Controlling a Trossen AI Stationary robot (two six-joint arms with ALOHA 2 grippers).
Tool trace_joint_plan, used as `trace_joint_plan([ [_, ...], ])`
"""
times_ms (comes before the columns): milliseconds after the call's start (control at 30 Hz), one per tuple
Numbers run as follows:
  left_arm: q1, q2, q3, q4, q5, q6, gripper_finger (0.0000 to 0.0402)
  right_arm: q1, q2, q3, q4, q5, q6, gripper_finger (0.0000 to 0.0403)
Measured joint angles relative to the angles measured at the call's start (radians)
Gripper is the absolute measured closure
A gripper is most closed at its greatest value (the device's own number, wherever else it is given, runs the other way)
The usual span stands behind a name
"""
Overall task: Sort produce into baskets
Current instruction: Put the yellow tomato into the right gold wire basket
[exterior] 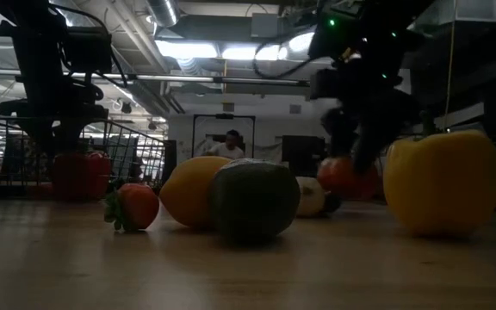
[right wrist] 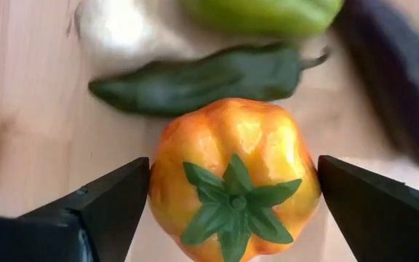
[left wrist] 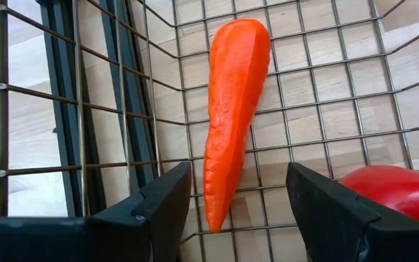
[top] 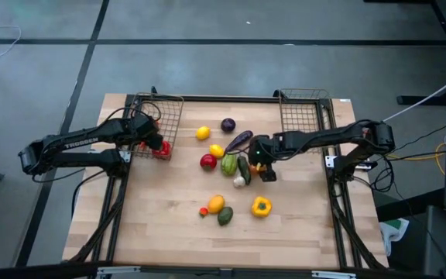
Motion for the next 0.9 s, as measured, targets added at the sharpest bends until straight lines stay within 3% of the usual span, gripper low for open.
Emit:
trace_joint_plan([
  [267,0.000,0.000,0.000,-0.001,0.000,0.012,0.0181,0.000,0.000,0.161,-0.133,0.106,0.000,0.0016],
  [467,0.000,0.000,0.000,-0.001,0.000,0.012,0.0181,-0.013,-0.001,0.286,-0.246,0.197,0.000,0.0050],
  [633,0.000,0.000,0.000,-0.002,0.000,0.012,0.0180,-0.058,-0.002,0.356,-0.322,0.212,0.000,0.0071],
  [900,0.000,0.000,0.000,-0.002,0.000,0.011,0.0180,-0.151,-0.002,0.420,-0.434,0.239,-0.009,0.0063],
])
